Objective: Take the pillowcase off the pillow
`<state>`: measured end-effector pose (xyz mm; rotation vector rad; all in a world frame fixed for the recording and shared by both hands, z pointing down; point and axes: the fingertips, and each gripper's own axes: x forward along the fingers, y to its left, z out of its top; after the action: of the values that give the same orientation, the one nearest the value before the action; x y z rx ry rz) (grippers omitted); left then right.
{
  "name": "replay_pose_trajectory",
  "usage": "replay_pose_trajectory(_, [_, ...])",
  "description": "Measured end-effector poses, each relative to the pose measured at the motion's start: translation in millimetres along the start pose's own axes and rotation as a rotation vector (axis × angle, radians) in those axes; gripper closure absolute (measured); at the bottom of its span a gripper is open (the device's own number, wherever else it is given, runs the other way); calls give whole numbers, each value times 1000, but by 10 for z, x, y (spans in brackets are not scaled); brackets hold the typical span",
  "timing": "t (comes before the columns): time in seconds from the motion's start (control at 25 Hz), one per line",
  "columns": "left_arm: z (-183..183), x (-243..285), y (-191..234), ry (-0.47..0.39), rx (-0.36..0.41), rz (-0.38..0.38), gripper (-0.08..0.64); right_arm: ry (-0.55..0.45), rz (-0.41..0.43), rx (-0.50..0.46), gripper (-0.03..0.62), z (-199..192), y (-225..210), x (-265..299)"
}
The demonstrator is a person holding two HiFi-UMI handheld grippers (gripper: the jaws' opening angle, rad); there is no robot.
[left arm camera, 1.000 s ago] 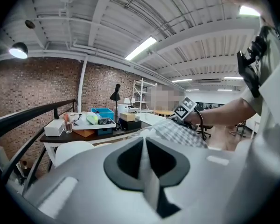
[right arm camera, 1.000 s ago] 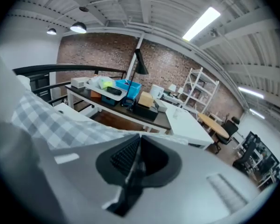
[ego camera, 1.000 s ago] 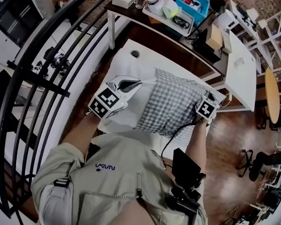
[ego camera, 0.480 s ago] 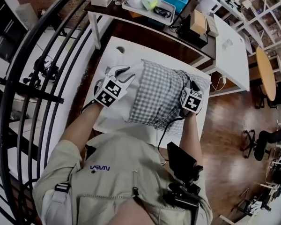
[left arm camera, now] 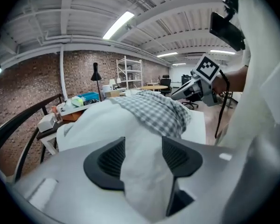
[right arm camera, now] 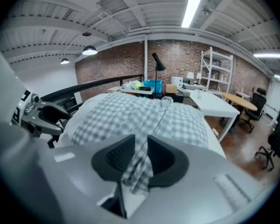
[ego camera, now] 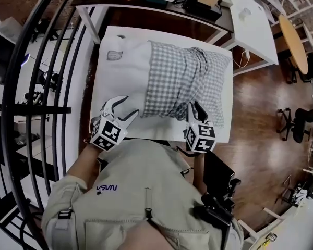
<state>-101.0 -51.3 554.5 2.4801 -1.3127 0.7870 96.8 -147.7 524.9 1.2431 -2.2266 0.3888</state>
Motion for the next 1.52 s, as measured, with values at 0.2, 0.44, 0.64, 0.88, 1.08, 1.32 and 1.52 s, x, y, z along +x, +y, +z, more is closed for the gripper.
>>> replay_pose_trajectory(0.2, [-384,235,-233,105,106,-58,282,132,46,10,479,-634,471,-117])
replay_pose_trajectory(0.44, [-508,442,-94,148,150,-27,497,211,11,-15,445,-1070,758,351])
replay_pose_trajectory(0.64, [-150,273,66,53,144,27,548,141,-65,-39,577,-836,602,261])
replay_pose_trajectory(0.88, [425,-70,510,-98,103,162,548,31,-286,-38,583,-481,76,-106])
replay_pose_trajectory(1.08, [541,-163,644,-131,75,164,548,14,-427,10,584,-406,-501,-286])
replay_pose_trajectory(1.32, [-65,81,403,-23,-51,94,549,175,-404,91,584,-1001,-658,-43])
replay_pose_trajectory(1.52, [-465,287,172,51,-129,47,548,284,-350,108,584,-1435,-601,42])
